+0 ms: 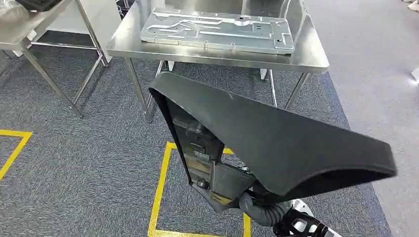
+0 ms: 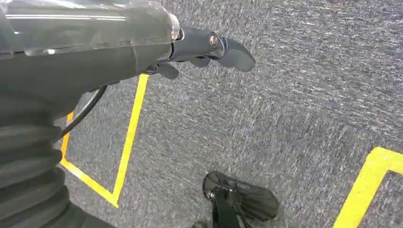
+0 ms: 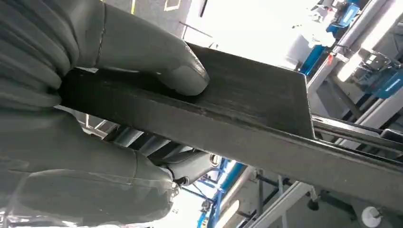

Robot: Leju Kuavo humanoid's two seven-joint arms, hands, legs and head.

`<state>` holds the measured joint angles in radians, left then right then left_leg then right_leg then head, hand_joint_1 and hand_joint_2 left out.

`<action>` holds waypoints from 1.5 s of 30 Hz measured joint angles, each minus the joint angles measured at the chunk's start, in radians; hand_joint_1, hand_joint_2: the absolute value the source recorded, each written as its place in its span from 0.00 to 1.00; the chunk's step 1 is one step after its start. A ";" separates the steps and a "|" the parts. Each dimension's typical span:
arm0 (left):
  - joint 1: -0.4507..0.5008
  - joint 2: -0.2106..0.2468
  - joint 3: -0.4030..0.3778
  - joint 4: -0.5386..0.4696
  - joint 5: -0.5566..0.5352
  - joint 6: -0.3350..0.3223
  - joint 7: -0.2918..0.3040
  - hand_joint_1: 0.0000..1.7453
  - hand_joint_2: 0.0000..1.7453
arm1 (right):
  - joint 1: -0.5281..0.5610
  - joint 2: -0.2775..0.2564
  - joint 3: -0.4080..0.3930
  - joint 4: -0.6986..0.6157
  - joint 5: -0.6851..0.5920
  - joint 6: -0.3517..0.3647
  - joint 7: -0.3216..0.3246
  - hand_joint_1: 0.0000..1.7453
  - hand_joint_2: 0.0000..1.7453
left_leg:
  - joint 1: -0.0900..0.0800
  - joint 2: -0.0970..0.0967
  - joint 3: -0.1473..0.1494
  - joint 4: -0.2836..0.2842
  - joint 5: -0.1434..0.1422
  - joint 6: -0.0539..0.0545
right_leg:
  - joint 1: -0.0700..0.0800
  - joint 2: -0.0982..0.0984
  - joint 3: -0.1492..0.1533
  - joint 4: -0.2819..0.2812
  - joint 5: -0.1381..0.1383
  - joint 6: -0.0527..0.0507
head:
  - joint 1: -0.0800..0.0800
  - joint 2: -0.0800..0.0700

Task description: Take the parts from the cabinet and place them on the table.

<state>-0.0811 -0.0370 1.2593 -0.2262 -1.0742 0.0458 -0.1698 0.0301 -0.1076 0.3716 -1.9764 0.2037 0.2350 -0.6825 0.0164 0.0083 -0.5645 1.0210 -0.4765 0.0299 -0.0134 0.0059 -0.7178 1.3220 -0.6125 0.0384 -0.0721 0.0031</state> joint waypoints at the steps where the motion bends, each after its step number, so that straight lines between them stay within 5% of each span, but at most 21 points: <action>1: 0.000 0.000 0.000 0.000 0.000 0.000 0.000 0.00 1.00 | 0.002 0.000 0.000 0.000 0.000 -0.003 0.000 0.99 1.00 | 0.000 0.000 0.003 0.000 -0.002 -0.001 | -0.001 -0.001 -0.008 0.002 0.018 0.002 | 0.000 0.000; 4: 0.001 -0.002 0.000 0.000 -0.001 -0.001 0.000 0.00 1.00 | 0.001 0.000 0.000 -0.001 -0.001 -0.007 0.000 0.99 1.00 | 0.000 -0.001 0.020 0.000 -0.012 -0.008 | -0.002 -0.004 0.091 -0.224 0.158 -0.008 | 0.000 0.000; 5: 0.001 -0.003 0.000 0.000 -0.002 -0.001 -0.002 0.00 1.00 | 0.000 0.000 -0.001 -0.002 -0.001 -0.010 0.000 0.99 1.00 | 0.000 -0.001 0.022 -0.002 -0.016 -0.012 | 0.001 -0.009 0.121 -0.291 0.168 -0.015 | 0.000 0.000; 9: -0.002 -0.003 0.000 0.000 -0.005 -0.001 -0.008 0.00 1.00 | 0.005 0.000 -0.003 -0.004 -0.002 -0.024 0.000 0.99 1.00 | -0.002 0.003 0.030 -0.013 -0.023 -0.037 | 0.013 -0.003 0.125 -0.304 0.152 -0.036 | 0.000 0.000; 10: -0.004 -0.003 0.000 0.000 -0.006 -0.001 -0.009 0.00 1.00 | 0.007 0.000 -0.003 -0.008 -0.002 -0.024 0.000 0.99 1.00 | -0.006 0.006 0.034 -0.008 -0.030 -0.044 | -0.002 0.000 0.139 -0.321 0.159 -0.046 | 0.000 0.000; 11: -0.004 -0.002 0.000 0.000 -0.006 -0.001 -0.011 0.00 1.00 | 0.009 -0.001 -0.003 -0.011 -0.002 -0.025 0.000 0.99 1.00 | -0.005 0.003 0.030 0.015 -0.039 -0.046 | 0.003 -0.002 0.150 -0.329 0.156 -0.049 | 0.000 0.000; 14: -0.002 -0.003 0.000 0.000 -0.008 -0.001 -0.013 0.00 1.00 | 0.018 -0.001 -0.003 -0.013 0.000 -0.034 0.000 0.99 1.00 | -0.003 0.001 -0.089 0.235 -0.132 -0.048 | 0.008 -0.005 0.163 -0.328 0.142 -0.065 | 0.000 0.000; 16: 0.004 -0.003 0.000 0.000 -0.008 -0.001 -0.013 0.00 1.00 | 0.028 0.000 -0.003 -0.013 0.003 -0.039 0.000 0.99 1.00 | -0.003 0.001 -0.141 0.302 -0.126 -0.050 | 0.013 -0.001 0.174 -0.327 0.132 -0.067 | 0.000 0.000; 19: 0.005 -0.002 0.000 0.000 -0.008 -0.002 -0.017 0.00 1.00 | 0.031 0.000 -0.003 -0.013 0.004 -0.039 0.000 0.99 1.00 | -0.003 0.001 -0.060 0.089 0.021 -0.040 | 0.015 0.004 0.208 -0.326 0.108 -0.063 | 0.000 0.000; 20: 0.006 -0.002 0.000 0.000 -0.008 -0.002 -0.018 0.00 1.00 | 0.031 0.000 -0.003 -0.013 0.004 -0.040 0.000 0.99 1.00 | -0.004 0.001 -0.035 0.026 0.039 -0.033 | 0.016 0.004 0.214 -0.326 0.100 -0.059 | 0.000 0.000; 26: 0.004 -0.003 0.000 0.000 -0.006 -0.001 -0.020 0.00 1.00 | 0.033 -0.001 -0.002 -0.021 0.002 -0.042 0.000 0.99 1.00 | -0.004 -0.003 0.021 -0.015 -0.002 0.003 | 0.016 -0.001 0.221 -0.281 0.086 -0.022 | 0.000 0.000; 29: 0.002 -0.002 0.000 0.000 -0.006 -0.001 -0.020 0.00 1.00 | 0.033 -0.001 -0.001 -0.026 0.001 -0.042 0.000 0.99 1.00 | -0.003 -0.004 0.043 -0.017 -0.022 0.006 | 0.006 -0.001 0.077 -0.074 0.013 -0.006 | 0.000 0.000; 31: 0.006 -0.002 0.000 0.000 -0.006 -0.001 -0.020 0.00 1.00 | 0.035 -0.002 0.000 -0.026 0.001 -0.042 0.000 0.99 1.00 | -0.003 -0.006 0.063 -0.017 -0.044 0.003 | -0.001 -0.002 0.005 -0.016 -0.001 0.000 | 0.000 0.000; 33: 0.007 -0.003 0.000 0.000 -0.006 -0.002 -0.021 0.00 1.00 | 0.034 -0.002 0.000 -0.026 0.000 -0.044 0.000 0.99 1.00 | 0.001 -0.006 0.095 -0.018 -0.066 -0.003 | -0.004 -0.005 0.010 -0.102 0.063 -0.001 | 0.000 0.000; 35: 0.006 -0.003 0.000 0.000 -0.007 -0.003 -0.023 0.00 1.00 | 0.034 -0.003 0.000 -0.026 0.000 -0.047 0.000 0.99 1.00 | 0.004 -0.005 0.123 -0.020 -0.092 -0.011 | -0.004 -0.010 0.050 -0.263 0.199 -0.003 | 0.000 0.000; 36: 0.005 -0.003 0.000 0.000 -0.007 -0.003 -0.023 0.00 1.00 | 0.035 -0.004 0.000 -0.025 -0.001 -0.048 0.000 0.99 1.00 | 0.005 -0.004 0.143 -0.019 -0.101 -0.015 | -0.001 -0.014 0.046 -0.276 0.233 -0.006 | -0.001 0.000; 37: 0.003 -0.003 0.000 0.000 -0.007 -0.003 -0.023 0.00 1.00 | 0.034 -0.004 0.002 -0.023 -0.001 -0.051 0.000 0.99 1.00 | 0.004 -0.004 0.146 -0.030 -0.110 -0.026 | 0.010 -0.021 0.050 -0.283 0.198 -0.017 | 0.004 0.000; 39: 0.002 -0.002 0.000 0.000 -0.008 -0.003 -0.023 0.00 1.00 | 0.034 -0.005 0.002 -0.027 0.000 -0.056 0.000 0.99 1.00 | 0.002 0.001 0.180 -0.035 -0.101 -0.042 | 0.011 -0.012 0.070 -0.297 0.191 -0.036 | 0.002 0.000; 42: -0.004 0.000 0.000 0.000 -0.008 -0.003 -0.024 0.00 1.00 | 0.032 -0.005 0.002 -0.028 0.000 -0.055 0.000 0.99 1.00 | 0.005 -0.001 0.116 0.108 -0.053 -0.053 | 0.008 -0.012 0.132 -0.312 0.166 -0.063 | 0.002 0.000; 43: -0.007 0.000 0.000 0.000 -0.008 -0.003 -0.023 0.00 1.00 | 0.031 -0.005 0.002 -0.028 0.000 -0.053 0.000 0.99 1.00 | 0.006 -0.003 0.068 0.177 -0.068 -0.053 | 0.010 -0.011 0.147 -0.313 0.155 -0.069 | 0.002 0.000; 45: -0.005 -0.001 0.000 0.000 -0.009 -0.004 -0.023 0.00 1.00 | 0.032 -0.005 0.002 -0.028 0.001 -0.053 0.000 0.99 1.00 | 0.004 -0.003 -0.027 0.276 -0.162 -0.058 | 0.014 -0.007 0.174 -0.313 0.128 -0.074 | 0.002 0.000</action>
<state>-0.0860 -0.0378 1.2589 -0.2262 -1.0830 0.0420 -0.1926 0.0619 -0.1129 0.3731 -2.0043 0.2044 0.1823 -0.6825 0.0205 0.0050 -0.5917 1.2969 -0.6385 -0.0282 0.0007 -0.0009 -0.5433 1.0090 -0.4849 -0.0352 -0.0706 0.0031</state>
